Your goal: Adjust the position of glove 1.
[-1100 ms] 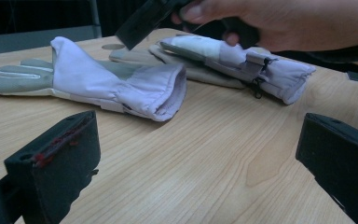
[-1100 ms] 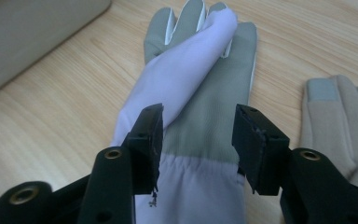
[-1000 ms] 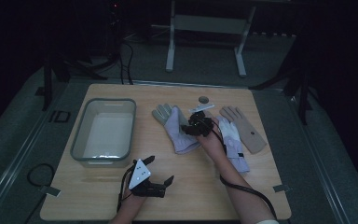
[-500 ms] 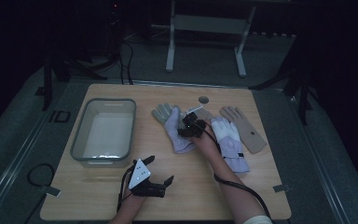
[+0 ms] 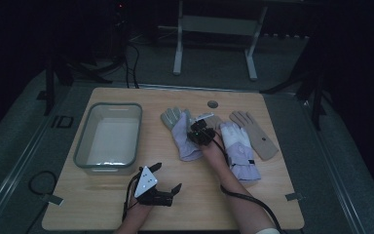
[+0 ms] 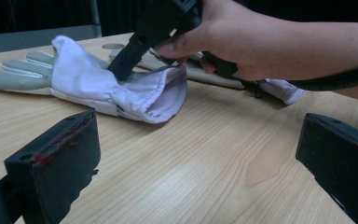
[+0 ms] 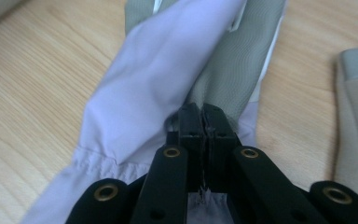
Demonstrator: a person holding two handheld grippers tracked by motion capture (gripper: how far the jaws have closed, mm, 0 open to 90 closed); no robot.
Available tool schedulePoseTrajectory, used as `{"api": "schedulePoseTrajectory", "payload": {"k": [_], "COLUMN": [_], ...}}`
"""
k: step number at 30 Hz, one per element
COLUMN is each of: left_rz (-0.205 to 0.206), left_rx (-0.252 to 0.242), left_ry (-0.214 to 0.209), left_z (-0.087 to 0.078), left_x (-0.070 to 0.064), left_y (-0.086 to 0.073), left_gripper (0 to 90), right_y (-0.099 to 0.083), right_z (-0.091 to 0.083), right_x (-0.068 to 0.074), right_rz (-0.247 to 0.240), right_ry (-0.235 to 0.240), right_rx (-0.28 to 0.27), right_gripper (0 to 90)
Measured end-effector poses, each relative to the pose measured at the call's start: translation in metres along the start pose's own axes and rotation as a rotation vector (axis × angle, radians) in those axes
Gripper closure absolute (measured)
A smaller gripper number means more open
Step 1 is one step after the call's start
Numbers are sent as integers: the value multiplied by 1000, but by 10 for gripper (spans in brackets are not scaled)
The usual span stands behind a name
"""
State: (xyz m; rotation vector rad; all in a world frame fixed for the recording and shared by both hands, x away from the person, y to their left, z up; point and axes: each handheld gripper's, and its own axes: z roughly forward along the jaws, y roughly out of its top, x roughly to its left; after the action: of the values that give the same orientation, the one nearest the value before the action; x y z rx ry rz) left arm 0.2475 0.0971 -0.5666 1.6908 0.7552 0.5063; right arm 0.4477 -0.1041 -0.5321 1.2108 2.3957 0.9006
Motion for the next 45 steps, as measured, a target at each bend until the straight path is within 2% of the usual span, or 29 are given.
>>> {"api": "schedulePoseTrajectory", "payload": {"k": [4,5,7,10,13,14,18,20,21,24,27,28,30,32,34,35,38,45], "left_rz": [-3,-3,-3,0,-1,-2,3,2,4,4,5,5,7,7,7,8,7,5], "left_rx": [1,1,1,3,2,2,2,2,4,4,2,2,3,2,3,3,3,4], "left_ry": [1,1,2,2,2,2,1,3,3,4,5,5,5,5,5,5,5,8], "left_z": [0,0,0,0,0,0,0,0,0,0,0,0,0,0,0,0,0,0], "left_x": [0,0,0,0,0,0,0,0,0,0,0,0,-1,-1,-1,-1,-1,0], "left_y": [0,0,0,0,0,0,0,0,0,0,0,0,0,0,0,0,0,0], "left_gripper": [0,0,0,0,0,0,0,0,0,0,0,0,0,0,0,0,0,0], "right_y": [-2,-3,-5,-10,-16,-18,-26,-37,-41,-54,-67,-71,-78,-84,-89,-91,-94,-93], "right_z": [-14,-19,-26,-40,-55,-59,-75,-87,-90,-94,-91,-90,-87,-85,-83,-81,-75,-69], "right_x": [3,5,6,12,20,21,21,23,24,26,28,29,28,27,25,25,24,29], "right_rz": [47,81,143,206,211,208,244,257,274,302,311,314,337,341,350,339,313,233], "right_ry": [-19,-32,-16,-2,-16,-8,-3,-29,-27,-30,-27,-39,-38,-60,-62,-78,-71,-98], "right_rx": [-37,-55,-72,-110,-159,-171,-198,-209,-210,-206,-177,-167,-158,-153,-137,-129,-106,-68], "right_gripper": [877,876,877,877,876,876,876,876,875,875,875,875,874,874,873,871,850,723]}}
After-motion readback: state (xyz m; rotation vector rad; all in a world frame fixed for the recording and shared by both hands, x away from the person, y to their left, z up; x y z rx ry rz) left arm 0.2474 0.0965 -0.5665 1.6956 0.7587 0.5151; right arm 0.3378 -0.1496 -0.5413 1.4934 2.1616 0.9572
